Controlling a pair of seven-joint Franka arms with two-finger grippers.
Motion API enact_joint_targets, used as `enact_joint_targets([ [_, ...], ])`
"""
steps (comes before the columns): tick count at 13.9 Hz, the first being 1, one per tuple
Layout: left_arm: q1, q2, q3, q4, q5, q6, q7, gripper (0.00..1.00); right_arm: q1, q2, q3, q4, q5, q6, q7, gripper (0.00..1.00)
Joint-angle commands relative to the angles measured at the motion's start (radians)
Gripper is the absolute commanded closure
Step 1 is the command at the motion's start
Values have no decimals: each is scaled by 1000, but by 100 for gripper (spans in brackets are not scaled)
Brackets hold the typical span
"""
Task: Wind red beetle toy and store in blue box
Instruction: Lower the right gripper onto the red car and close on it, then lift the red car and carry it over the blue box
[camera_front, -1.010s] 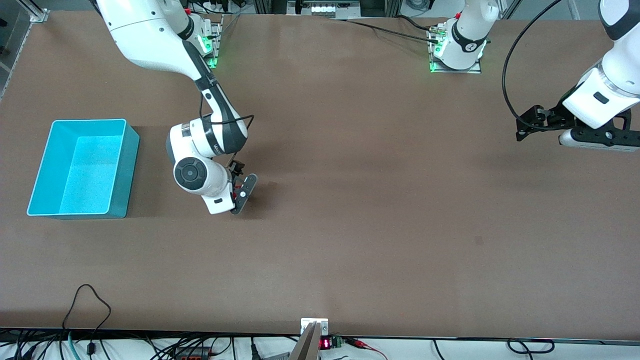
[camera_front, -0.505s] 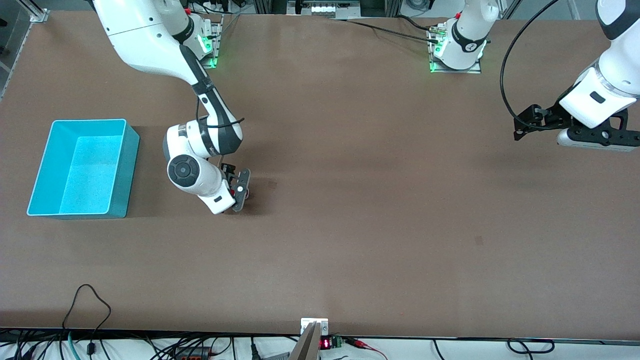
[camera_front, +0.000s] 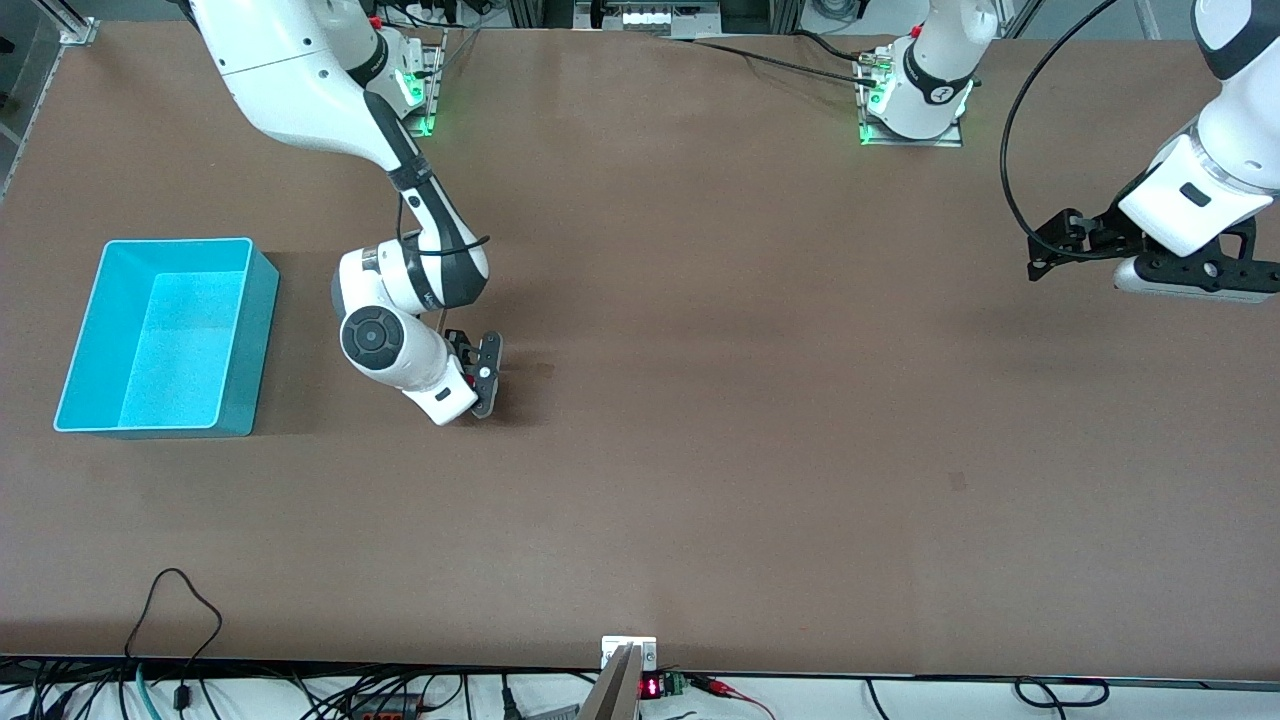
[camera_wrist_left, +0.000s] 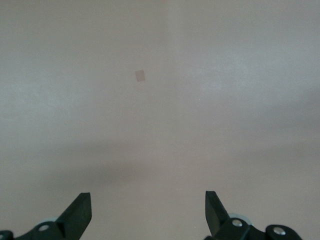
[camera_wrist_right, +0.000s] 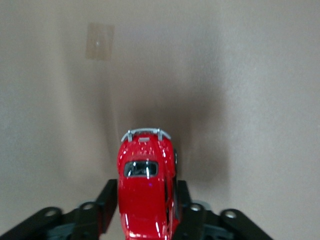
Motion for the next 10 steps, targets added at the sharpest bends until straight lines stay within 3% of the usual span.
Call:
enact_joint_targets([
  [1, -2, 7, 0, 25, -4, -21, -10, 0, 14, -10, 1, -6, 3, 20, -20, 87],
  [5, 0, 7, 0, 26, -4, -21, -10, 0, 1, -82, -22, 9, 15, 17, 22, 88],
  [10, -2, 7, -1, 26, -4, -21, -10, 0, -151, -197, -34, 7, 15, 13, 237, 88],
])
